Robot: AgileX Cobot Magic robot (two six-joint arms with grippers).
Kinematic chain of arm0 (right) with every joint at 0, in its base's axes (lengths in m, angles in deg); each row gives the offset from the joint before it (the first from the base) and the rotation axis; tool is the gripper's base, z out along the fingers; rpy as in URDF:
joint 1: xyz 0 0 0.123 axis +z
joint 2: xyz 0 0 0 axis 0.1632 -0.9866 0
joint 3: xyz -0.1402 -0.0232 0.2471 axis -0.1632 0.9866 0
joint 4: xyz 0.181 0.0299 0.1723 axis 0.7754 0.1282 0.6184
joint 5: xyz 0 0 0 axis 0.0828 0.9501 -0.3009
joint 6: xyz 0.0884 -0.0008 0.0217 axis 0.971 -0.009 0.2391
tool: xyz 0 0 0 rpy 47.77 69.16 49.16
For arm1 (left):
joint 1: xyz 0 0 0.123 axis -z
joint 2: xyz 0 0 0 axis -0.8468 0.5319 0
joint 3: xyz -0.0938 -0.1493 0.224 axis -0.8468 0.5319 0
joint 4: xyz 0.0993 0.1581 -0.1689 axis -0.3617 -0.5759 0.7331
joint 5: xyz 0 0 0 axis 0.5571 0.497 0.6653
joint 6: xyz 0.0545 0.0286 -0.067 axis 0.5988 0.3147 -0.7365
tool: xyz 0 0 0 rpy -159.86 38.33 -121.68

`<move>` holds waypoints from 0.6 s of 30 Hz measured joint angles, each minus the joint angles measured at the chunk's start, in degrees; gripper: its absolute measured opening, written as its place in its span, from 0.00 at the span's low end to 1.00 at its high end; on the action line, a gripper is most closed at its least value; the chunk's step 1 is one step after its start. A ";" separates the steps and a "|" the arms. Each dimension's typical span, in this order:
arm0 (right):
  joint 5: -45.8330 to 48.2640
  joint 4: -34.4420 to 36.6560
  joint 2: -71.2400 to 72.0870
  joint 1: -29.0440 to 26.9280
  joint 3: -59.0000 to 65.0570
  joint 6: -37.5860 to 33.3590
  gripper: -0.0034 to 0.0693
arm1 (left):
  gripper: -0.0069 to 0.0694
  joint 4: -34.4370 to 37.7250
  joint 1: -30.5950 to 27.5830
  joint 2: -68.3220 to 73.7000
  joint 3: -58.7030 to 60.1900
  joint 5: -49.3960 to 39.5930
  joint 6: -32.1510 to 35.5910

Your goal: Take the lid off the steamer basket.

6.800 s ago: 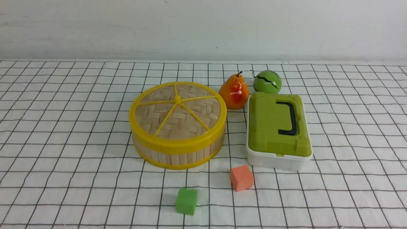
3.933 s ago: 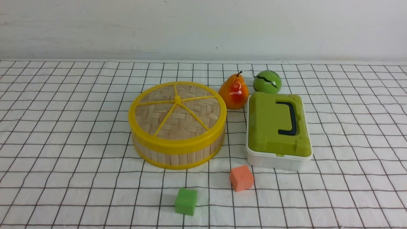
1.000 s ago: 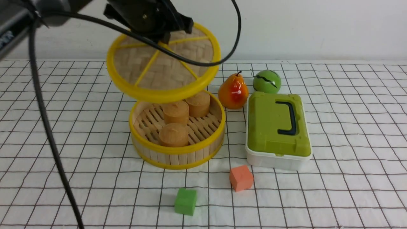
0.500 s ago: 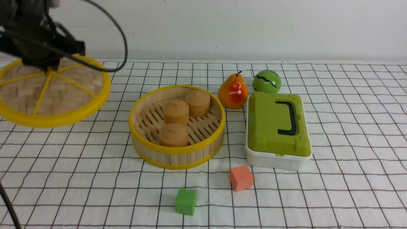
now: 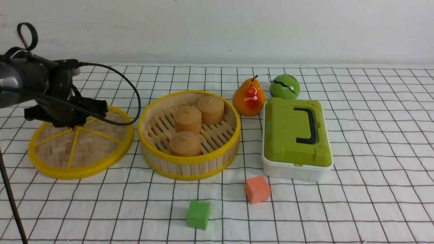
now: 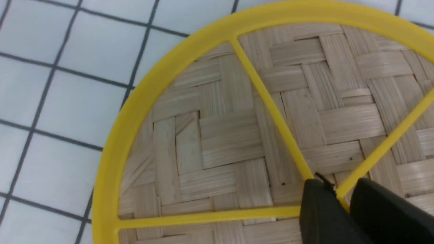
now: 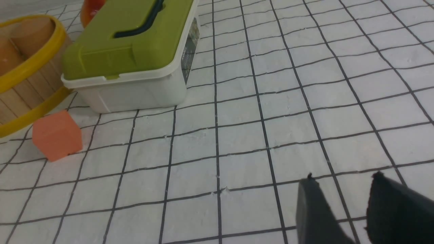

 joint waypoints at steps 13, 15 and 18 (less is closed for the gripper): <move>0.00 0.00 0.00 0.00 0.00 0.00 0.38 | 0.25 2.54 0.00 -23.66 0.05 -9.46 4.22; 0.00 0.00 0.00 0.00 0.00 0.00 0.38 | 0.11 2.89 0.00 -31.19 0.05 -9.08 4.56; 0.00 0.00 0.00 0.00 0.00 0.00 0.38 | 0.07 4.63 0.00 -39.08 0.78 -8.27 5.28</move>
